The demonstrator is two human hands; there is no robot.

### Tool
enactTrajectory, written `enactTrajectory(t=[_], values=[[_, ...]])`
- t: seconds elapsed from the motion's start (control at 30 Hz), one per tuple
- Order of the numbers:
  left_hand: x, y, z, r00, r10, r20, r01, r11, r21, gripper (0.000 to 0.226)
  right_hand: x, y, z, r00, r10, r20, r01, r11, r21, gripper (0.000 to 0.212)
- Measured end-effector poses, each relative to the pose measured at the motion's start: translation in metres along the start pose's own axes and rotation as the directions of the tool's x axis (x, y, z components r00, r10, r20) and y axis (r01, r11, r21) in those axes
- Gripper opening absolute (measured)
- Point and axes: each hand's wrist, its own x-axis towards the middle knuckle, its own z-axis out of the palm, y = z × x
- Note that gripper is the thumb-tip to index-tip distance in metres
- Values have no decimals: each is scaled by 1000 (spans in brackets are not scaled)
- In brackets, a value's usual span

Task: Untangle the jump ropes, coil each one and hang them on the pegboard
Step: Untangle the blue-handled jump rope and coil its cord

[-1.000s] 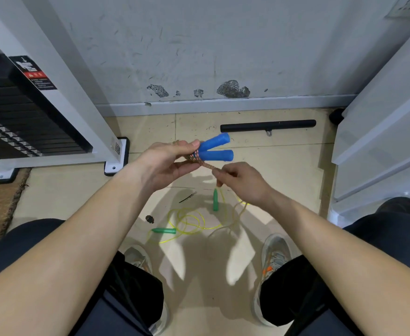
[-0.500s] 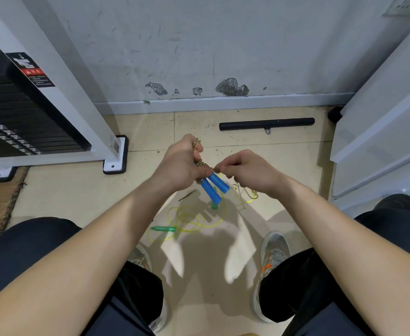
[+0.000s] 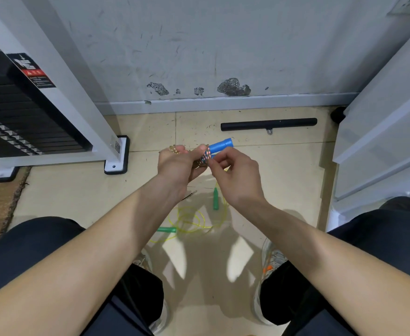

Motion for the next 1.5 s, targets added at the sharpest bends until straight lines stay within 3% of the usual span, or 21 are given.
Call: enactTrajectory(t=[0.1,0.23,0.33,0.5,0.6,0.7,0.8,0.87,0.93,1.03,1.1,1.17,1.23,1.3,1.4,1.5], values=[[-1,1,-2,999,-46,4,46,999,16,57,-3,0,0,997,-53,52,58,995,-84,7],[1,4,-6,1000,-1,-22,2,999,34,53,-8,4,2,986,-124,107,137,982,-130,12],[0,9,-7,1000,-4,1,4,1000,-12,52,-7,9,-2,986,-96,136,112,987,-116,5],[0,16,-10,999,-39,36,40,998,-41,50,2,11,-15,975,-48,219,63,996,-63,18],[0,15,-10,998,-50,30,51,998,-39,49,8,15,-21,962,-107,252,144,981,-133,19],[3,17,-13,998,-56,31,58,996,-67,47,4,16,-20,930,-184,319,225,970,-96,6],[3,27,-16,982,-94,166,105,993,-59,63,13,15,-28,933,-129,335,151,988,-43,6],[-2,32,-16,934,-152,325,139,988,63,52,28,15,-40,930,-56,362,107,987,-122,15],[-6,32,-14,891,-162,425,77,975,210,44,42,18,-52,921,2,390,89,973,-214,18],[-8,30,-12,879,-86,468,-134,899,417,46,47,19,-60,899,41,436,93,955,-281,23],[-8,24,-12,849,-63,525,-258,817,516,50,44,16,-58,875,55,480,54,976,-211,24],[-6,16,-11,826,5,564,-425,664,615,54,42,12,-55,867,99,489,-6,982,-189,21],[1,10,-11,839,119,531,-521,457,721,59,38,7,-52,863,172,475,-108,981,-158,19],[6,3,-10,847,258,465,-531,360,767,60,29,2,-45,863,236,446,-239,970,-50,19],[9,-3,-7,840,444,314,-517,477,711,56,10,-3,-24,908,278,312,-343,922,177,18],[6,-4,-2,864,491,111,-446,645,620,52,-2,-5,-10,938,293,186,-333,909,251,12]])
